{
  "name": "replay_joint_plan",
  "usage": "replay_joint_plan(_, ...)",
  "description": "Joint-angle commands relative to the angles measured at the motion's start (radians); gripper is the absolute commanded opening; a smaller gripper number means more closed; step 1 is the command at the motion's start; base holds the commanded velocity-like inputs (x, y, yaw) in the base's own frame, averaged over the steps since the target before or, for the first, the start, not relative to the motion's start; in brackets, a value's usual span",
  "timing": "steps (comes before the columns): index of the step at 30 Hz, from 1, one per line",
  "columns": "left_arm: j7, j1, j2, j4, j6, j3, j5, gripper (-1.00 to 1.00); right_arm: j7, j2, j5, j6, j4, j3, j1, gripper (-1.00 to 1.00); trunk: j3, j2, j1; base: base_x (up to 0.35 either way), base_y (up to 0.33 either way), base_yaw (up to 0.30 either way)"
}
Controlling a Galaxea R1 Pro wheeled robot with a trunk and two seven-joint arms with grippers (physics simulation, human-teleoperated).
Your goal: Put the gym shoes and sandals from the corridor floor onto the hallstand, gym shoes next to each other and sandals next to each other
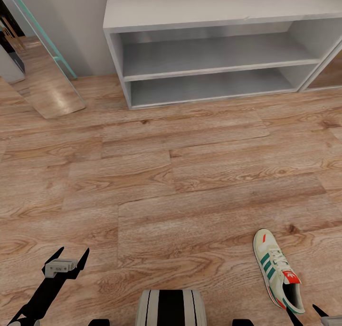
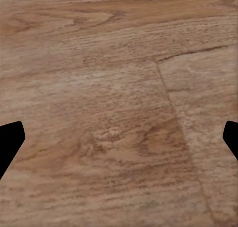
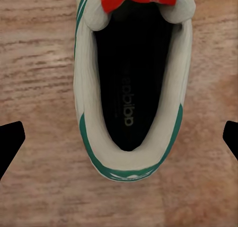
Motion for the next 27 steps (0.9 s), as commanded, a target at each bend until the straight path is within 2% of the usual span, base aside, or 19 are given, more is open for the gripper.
replay_joint_plan(1, 0.000, 0.000, 0.000, 0.000, 0.000, 0.000, 0.000, 1.00, 0.000, 0.000, 0.000, 0.000, 0.000, 0.000, 0.000, 1.00, 0.000, 0.000, 0.000, 0.000, 0.000, 0.000)
replay_joint_plan(13, 0.000, 0.000, 0.000, 0.001, 0.000, 0.000, -0.001, 1.00, -0.007, 0.004, 0.003, 0.000, 0.005, 0.007, -0.052, 1.00, 0.000, 0.000, 0.000, 0.000, 0.000, 0.000)
replay_joint_plan(27, 0.000, 0.000, 0.000, 0.001, 0.000, 0.000, -0.001, 1.00, -0.010, 0.005, 0.003, 0.000, 0.006, 0.012, -0.081, 1.00, 0.000, 0.000, 0.000, 0.000, 0.000, 0.000)
